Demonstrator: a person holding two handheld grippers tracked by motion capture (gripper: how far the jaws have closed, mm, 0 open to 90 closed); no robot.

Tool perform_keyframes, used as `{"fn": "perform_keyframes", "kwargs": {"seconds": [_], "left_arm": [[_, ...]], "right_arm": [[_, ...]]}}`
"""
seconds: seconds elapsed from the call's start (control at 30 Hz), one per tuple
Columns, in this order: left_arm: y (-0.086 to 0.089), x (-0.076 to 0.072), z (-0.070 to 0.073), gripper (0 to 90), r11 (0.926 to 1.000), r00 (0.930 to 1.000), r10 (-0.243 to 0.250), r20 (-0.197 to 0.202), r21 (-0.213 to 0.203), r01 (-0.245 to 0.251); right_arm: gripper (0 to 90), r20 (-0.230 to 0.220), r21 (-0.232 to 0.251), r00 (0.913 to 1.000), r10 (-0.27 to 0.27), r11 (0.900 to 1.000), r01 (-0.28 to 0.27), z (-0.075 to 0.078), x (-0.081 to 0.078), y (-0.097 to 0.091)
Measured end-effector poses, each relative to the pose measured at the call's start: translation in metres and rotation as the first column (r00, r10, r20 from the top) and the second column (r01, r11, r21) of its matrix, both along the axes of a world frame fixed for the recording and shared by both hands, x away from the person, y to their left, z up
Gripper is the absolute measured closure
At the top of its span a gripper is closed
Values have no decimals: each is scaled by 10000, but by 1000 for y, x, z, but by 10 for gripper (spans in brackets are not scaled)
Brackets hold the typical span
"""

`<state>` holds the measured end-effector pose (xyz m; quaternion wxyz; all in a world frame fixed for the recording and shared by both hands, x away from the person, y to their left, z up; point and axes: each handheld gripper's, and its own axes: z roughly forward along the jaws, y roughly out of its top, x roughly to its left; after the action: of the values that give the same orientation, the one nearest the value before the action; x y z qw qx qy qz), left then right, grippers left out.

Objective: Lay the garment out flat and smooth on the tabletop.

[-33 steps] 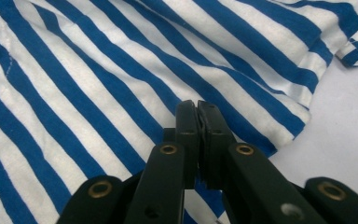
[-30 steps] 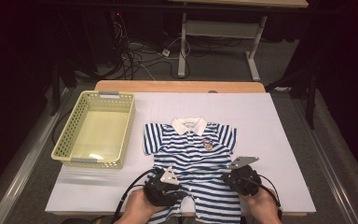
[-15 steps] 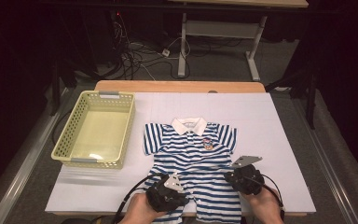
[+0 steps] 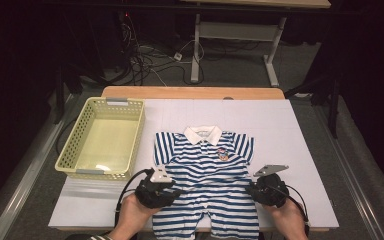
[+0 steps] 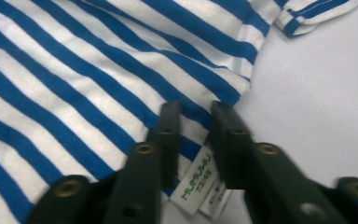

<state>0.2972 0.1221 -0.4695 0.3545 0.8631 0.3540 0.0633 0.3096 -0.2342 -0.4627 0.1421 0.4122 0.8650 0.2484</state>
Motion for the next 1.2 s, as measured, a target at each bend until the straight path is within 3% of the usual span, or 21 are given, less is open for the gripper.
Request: {"fn": "perform_keyframes", "kwargs": {"seconds": [0.07,0.17,0.33,0.37,0.47,0.5,0.57,0.63,0.7,0.8,0.93,1.07,1.2], "left_arm": [[7,8,-5,556,9992,9987,376,-334,-85,-379],[11,16,-12,567,9986,9951,520,-844,33,-519],[8,10,-10,852,9986,9929,-226,-1164,444,279],[8,9,-9,871,9977,9923,-288,-1206,582,360],[10,6,-6,872,9978,9888,-402,-1438,461,473],[10,6,-4,866,9984,9909,-415,-1277,328,460],[9,8,3,728,9998,9976,-192,-658,15,193],[8,16,9,635,9999,9995,62,-317,-150,-67],[7,28,15,581,9995,9994,317,-120,-62,-318],[2,50,19,549,9980,9978,626,-228,23,-626],[-10,78,23,513,9945,9954,938,-186,476,-928],[-23,108,23,494,9875,9910,1309,-274,924,-1278],[-32,131,20,481,9788,9854,1661,-375,1276,-1602]], "right_arm": [[843,-15,-67,9999,172,9998,-172,1,0,1],[875,33,-271,9996,296,9992,-295,2,-2,4],[887,-76,-412,9996,285,9987,-288,5,-5,-3],[886,-88,-336,9996,272,9991,-274,5,-6,-6],[865,-220,-26,9994,270,9996,-271,5,-10,-12],[817,-145,101,9996,228,9997,-226,6,-11,-13],[771,-42,394,9998,194,9990,-192,9,-10,-15],[725,149,758,9998,128,9970,-139,14,-4,-16],[684,277,921,9996,70,9957,-95,18,5,-15],[657,481,1006,9988,98,9948,-146,22,22,-12],[626,614,1108,9980,-163,9938,94,24,52,-11],[603,472,831,9968,-641,9947,600,20,87,-8],[592,361,748,9946,-977,9927,948,18,108,-7]]}}
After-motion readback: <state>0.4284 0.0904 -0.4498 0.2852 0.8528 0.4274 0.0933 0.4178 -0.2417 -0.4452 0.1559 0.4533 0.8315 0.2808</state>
